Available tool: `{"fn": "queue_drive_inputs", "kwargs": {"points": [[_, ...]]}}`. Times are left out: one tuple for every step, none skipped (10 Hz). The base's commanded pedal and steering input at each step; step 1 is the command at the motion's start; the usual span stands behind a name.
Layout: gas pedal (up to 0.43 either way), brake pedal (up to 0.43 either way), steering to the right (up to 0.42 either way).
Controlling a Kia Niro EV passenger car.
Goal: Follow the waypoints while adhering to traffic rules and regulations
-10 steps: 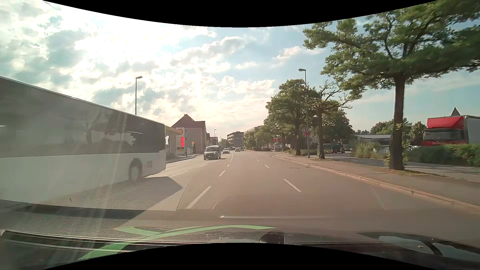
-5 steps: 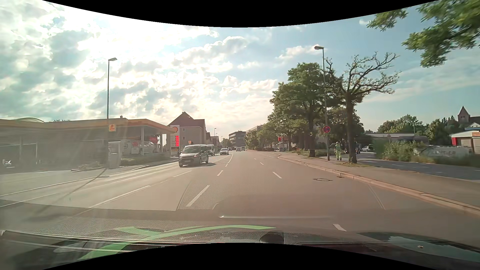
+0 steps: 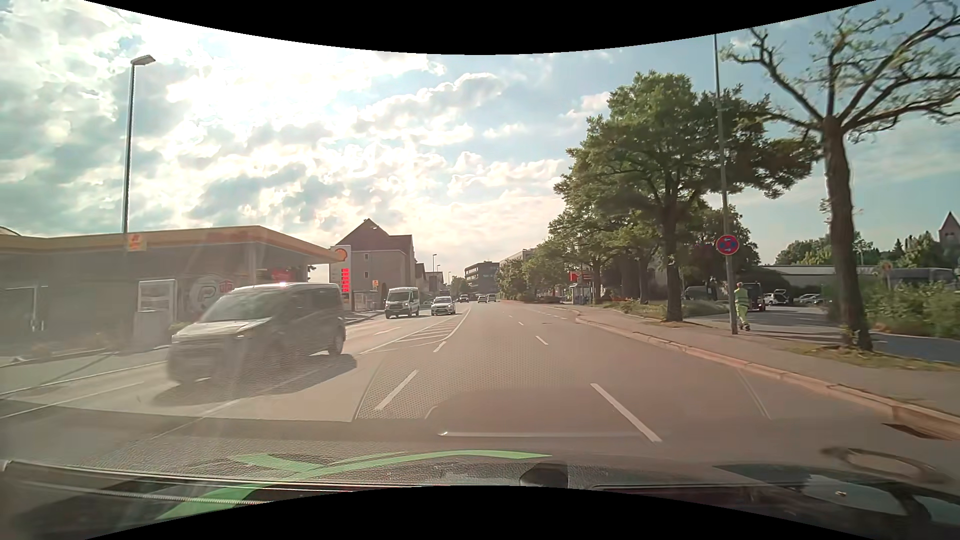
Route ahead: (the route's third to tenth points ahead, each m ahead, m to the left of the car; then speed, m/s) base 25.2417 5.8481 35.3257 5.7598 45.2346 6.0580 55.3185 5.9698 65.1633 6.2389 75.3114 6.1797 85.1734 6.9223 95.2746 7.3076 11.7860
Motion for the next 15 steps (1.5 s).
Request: {"fn": "queue_drive_inputs", "kwargs": {"points": [[0.150, 0.000, -0.018], [0.150, 0.000, -0.018], [0.150, 0.000, -0.018], [0.150, 0.000, -0.018], [0.150, 0.000, -0.018], [0.157, 0.000, -0.018], [0.157, 0.000, -0.018], [0.157, 0.000, -0.018], [0.157, 0.000, -0.017], [0.157, 0.000, -0.016], [0.157, 0.000, -0.016], [0.157, 0.000, -0.014], [0.157, 0.000, -0.012], [0.157, 0.000, -0.011], [0.157, 0.000, -0.011]]}}
